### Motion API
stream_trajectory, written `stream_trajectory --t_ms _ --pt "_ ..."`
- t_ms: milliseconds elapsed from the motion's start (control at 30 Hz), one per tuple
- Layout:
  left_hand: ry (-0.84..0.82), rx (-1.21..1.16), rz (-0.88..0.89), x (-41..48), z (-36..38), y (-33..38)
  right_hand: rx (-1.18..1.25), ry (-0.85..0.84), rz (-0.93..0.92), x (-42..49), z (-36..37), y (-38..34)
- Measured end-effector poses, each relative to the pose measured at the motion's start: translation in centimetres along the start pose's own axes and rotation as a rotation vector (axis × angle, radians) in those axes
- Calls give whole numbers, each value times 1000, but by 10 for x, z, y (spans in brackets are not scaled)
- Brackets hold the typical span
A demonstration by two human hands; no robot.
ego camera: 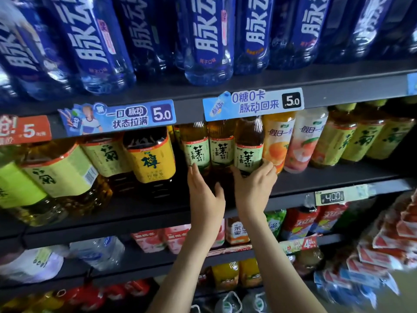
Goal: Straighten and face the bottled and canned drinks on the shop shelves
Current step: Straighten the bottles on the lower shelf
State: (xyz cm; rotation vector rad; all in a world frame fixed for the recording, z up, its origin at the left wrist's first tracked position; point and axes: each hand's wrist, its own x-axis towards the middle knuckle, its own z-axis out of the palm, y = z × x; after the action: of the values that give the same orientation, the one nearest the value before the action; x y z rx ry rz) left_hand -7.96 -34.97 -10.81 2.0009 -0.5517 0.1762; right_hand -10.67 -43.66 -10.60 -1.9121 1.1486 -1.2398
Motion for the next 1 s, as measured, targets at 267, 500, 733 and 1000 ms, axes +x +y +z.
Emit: stream_trajectory --t_ms 267,500,733,1000 --pt "39 27 46 2 -3 -9 35 -25 -36 0 4 -1" --pt "265 31 151 -22 -45 3 88 -101 -84 -31 -15 -26" --pt "473 83 5 -4 -86 -30 332 -589 -154 -82 11 -62" --pt "365 96 69 14 -92 -48 218 -494 -202 -90 41 -73"
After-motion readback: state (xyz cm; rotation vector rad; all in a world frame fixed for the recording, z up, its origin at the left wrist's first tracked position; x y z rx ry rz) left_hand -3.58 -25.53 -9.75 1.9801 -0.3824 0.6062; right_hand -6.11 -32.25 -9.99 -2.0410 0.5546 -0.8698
